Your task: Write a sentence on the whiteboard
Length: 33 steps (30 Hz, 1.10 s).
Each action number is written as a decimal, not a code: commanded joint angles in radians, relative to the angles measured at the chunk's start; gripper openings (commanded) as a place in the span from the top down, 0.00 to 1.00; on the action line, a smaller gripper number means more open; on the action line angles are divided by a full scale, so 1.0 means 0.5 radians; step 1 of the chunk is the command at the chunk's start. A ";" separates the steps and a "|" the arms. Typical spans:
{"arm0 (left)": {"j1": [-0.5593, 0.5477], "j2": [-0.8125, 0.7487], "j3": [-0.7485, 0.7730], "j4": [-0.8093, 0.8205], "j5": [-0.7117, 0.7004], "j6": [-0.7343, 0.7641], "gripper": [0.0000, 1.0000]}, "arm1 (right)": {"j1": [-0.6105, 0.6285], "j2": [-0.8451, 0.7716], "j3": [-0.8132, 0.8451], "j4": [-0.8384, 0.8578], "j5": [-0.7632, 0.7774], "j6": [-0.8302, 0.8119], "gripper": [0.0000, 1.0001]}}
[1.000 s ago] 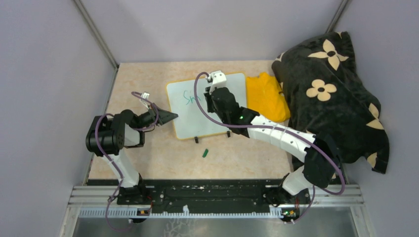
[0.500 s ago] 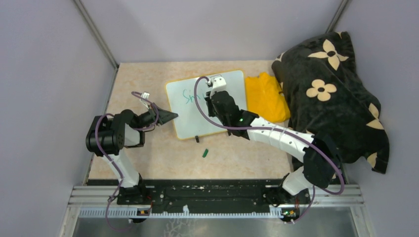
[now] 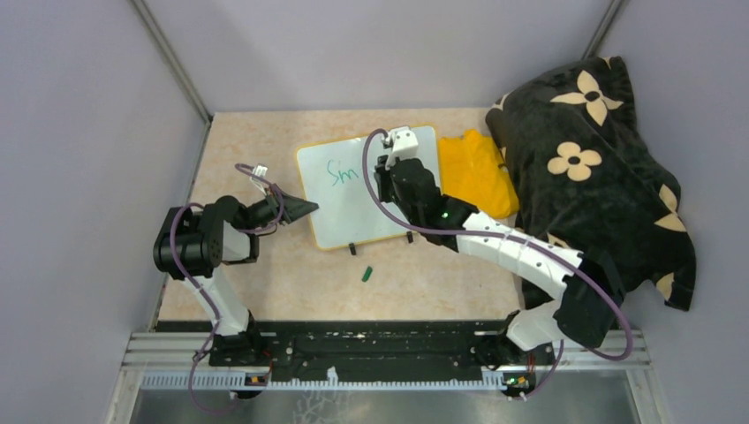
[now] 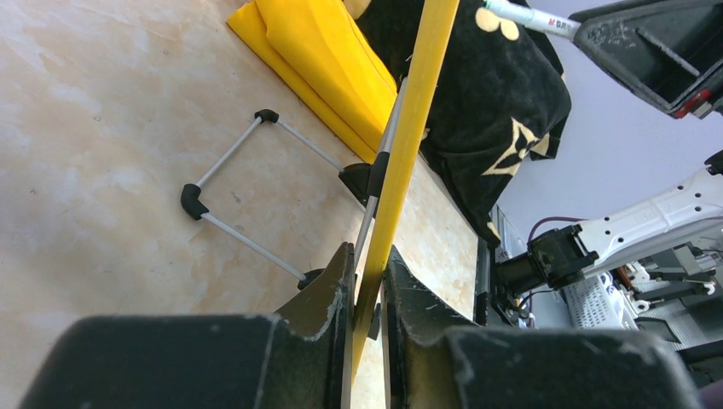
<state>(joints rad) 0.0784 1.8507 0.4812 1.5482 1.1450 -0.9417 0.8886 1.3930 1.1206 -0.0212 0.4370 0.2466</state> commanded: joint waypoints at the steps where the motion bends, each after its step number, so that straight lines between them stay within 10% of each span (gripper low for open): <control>1: -0.003 -0.003 0.013 0.389 0.019 -0.022 1.00 | -0.066 -0.055 0.135 0.109 0.036 -0.002 1.00; 33: -0.006 -0.001 0.007 0.407 0.024 -0.003 1.00 | -0.160 0.204 0.267 0.109 -0.092 0.025 1.00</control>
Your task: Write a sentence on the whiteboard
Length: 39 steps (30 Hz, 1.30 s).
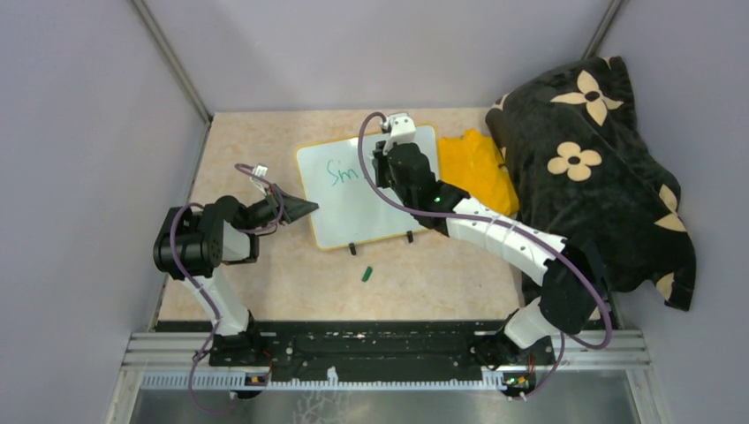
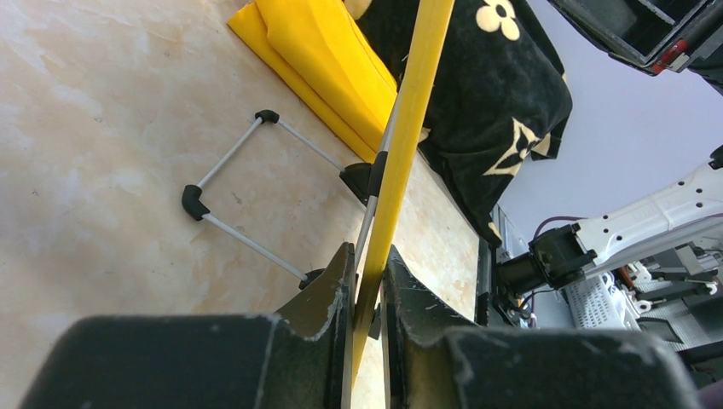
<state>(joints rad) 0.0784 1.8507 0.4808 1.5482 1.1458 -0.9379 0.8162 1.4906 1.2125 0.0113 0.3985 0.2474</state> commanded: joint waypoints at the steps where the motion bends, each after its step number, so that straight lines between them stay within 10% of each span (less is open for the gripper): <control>1: -0.006 0.000 0.008 0.406 0.022 -0.011 1.00 | -0.016 0.009 0.079 0.040 -0.016 0.026 1.00; 31: -0.006 -0.007 0.008 0.404 0.027 -0.008 1.00 | -0.017 -0.274 -0.233 -0.017 -0.037 0.130 1.00; 39: -0.004 -0.015 0.016 0.405 0.025 -0.051 0.64 | -0.016 -0.407 -0.210 -0.019 -0.125 0.122 1.00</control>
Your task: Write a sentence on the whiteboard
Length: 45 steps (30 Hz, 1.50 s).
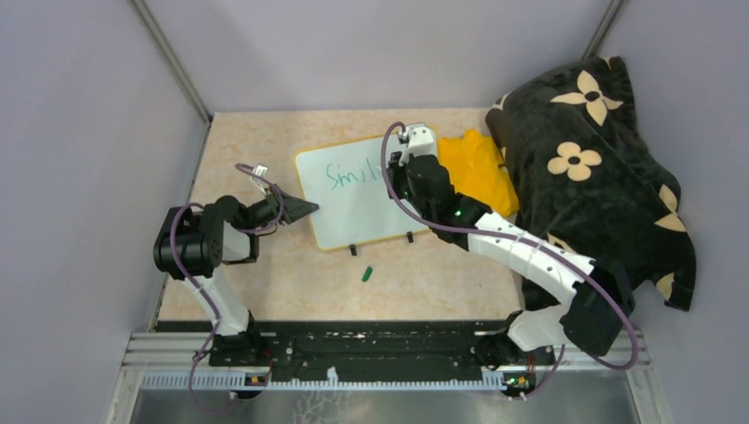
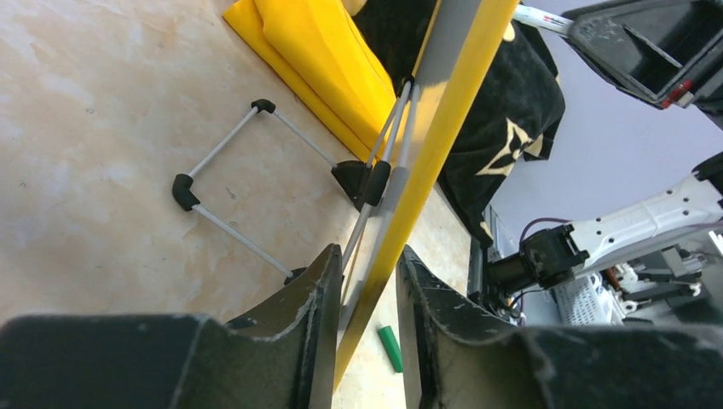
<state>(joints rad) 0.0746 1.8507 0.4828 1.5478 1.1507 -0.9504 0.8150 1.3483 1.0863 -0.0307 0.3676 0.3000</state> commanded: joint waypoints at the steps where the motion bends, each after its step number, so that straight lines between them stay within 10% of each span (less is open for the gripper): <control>1: 0.004 -0.014 0.012 0.407 0.012 -0.026 0.62 | -0.013 -0.135 0.038 0.064 -0.072 0.019 1.00; 11: 0.002 -0.011 0.010 0.431 0.008 -0.044 0.59 | -0.015 -0.098 0.013 0.064 -0.088 0.017 1.00; 29: 0.004 0.008 0.010 0.435 0.015 -0.032 0.91 | -0.022 0.009 0.039 0.078 0.007 0.016 1.00; 34: 0.003 0.009 0.016 0.418 0.024 -0.035 0.68 | -0.023 0.020 0.040 0.091 -0.004 0.020 1.00; 45: 0.004 0.021 0.061 0.479 0.007 -0.220 0.53 | -0.022 -0.121 -0.071 0.123 -0.097 0.027 1.00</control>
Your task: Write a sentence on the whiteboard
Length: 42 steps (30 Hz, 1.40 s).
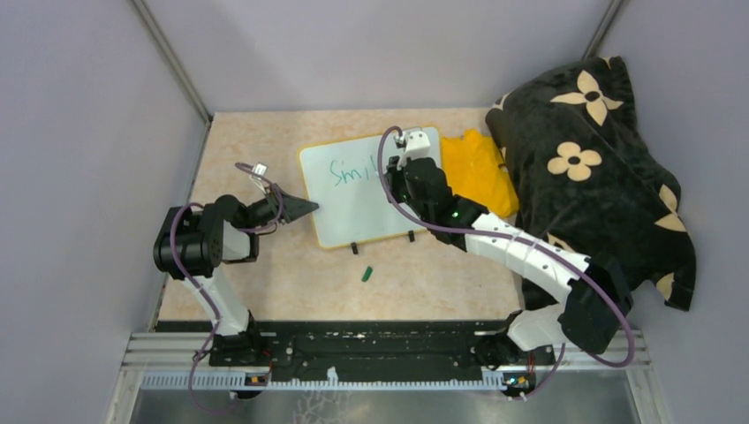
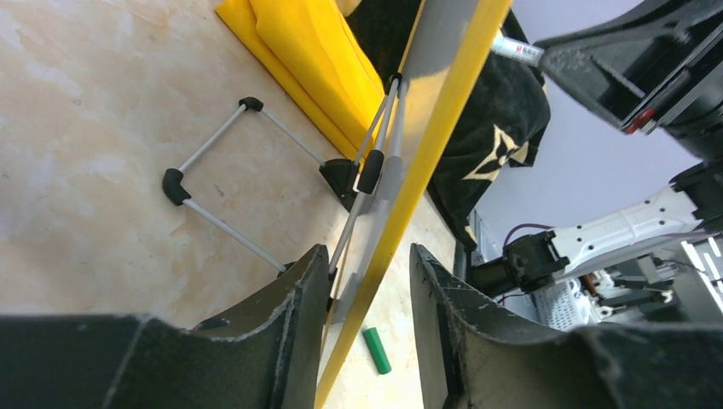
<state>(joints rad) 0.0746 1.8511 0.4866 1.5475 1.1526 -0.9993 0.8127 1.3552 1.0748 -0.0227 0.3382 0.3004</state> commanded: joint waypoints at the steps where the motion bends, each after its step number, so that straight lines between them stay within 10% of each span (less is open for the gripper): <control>1: 0.006 0.024 0.067 0.486 0.009 -0.157 0.52 | -0.018 -0.152 -0.063 0.109 -0.052 0.028 1.00; 12: 0.005 0.037 0.110 0.487 0.069 -0.292 0.42 | -0.019 -0.249 -0.098 0.115 -0.163 0.033 1.00; 29: -0.020 0.020 0.138 0.487 0.119 0.155 0.53 | -0.017 -0.360 -0.177 0.181 -0.232 0.022 1.00; 42: -0.022 -0.026 0.076 0.489 0.144 0.525 0.96 | -0.018 -0.456 -0.234 0.199 -0.232 -0.006 1.00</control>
<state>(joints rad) 0.0669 1.8584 0.5457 1.5517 1.2148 -0.8295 0.8127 1.1675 0.9680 0.0208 0.2260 0.3073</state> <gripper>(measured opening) 0.113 0.122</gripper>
